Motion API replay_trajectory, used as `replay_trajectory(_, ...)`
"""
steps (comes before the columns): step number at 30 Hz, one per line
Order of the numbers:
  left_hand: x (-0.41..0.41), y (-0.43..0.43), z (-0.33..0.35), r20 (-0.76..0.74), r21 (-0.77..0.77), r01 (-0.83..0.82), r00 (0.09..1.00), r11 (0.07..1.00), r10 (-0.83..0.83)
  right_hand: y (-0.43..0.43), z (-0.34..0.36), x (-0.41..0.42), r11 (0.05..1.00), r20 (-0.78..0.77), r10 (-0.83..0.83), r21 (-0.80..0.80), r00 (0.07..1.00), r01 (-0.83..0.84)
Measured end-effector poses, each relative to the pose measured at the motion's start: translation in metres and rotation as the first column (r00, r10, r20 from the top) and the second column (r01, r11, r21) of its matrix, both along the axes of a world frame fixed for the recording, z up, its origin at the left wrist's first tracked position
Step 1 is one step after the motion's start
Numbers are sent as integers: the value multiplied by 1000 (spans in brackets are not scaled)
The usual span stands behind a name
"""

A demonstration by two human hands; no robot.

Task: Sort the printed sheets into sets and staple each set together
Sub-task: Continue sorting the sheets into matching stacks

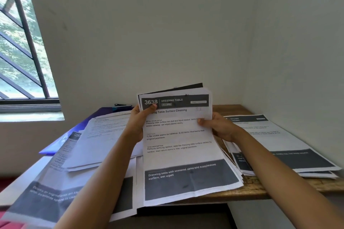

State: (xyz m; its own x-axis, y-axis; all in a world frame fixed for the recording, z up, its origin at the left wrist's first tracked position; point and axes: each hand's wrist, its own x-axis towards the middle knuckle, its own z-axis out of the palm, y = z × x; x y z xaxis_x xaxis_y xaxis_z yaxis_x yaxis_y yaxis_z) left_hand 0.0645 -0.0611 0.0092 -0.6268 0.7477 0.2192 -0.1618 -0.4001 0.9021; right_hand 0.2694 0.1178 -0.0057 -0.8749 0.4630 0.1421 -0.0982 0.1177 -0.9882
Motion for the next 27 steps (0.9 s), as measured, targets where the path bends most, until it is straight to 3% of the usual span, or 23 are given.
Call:
replay_trajectory(3,2,-2,4,6,-1,3,1000,1000,-3,-5,7,2,999,-84,34,-27,996,-36)
replay_trajectory(5,2,-6,15,-78,1,79,994,997,-79,-6,17,4,999,-169,8,-36,986,-14)
replay_trajectory(8,6,-12,37,-212,-42,219,952,975,-223,-9,40,6,996,-316,-92,-27,944,88)
replay_trajectory(10,12,-14,53,-281,-74,217,932,973,-229,-13,58,7,981,-401,-179,-1,898,195)
replay_trajectory(13,27,-12,77,-360,-22,110,926,994,-110,-25,82,9,930,-495,-286,63,821,362)
replay_trajectory(16,38,-5,84,-411,112,-74,905,991,114,-36,94,7,885,-554,-326,107,766,453)
replay_trajectory(20,48,-2,60,-410,198,-196,873,960,263,-45,82,2,845,-514,-393,124,762,520)
replay_trajectory(27,33,-9,9,-351,-37,-160,926,986,137,-42,34,1,856,-292,-417,193,861,480)
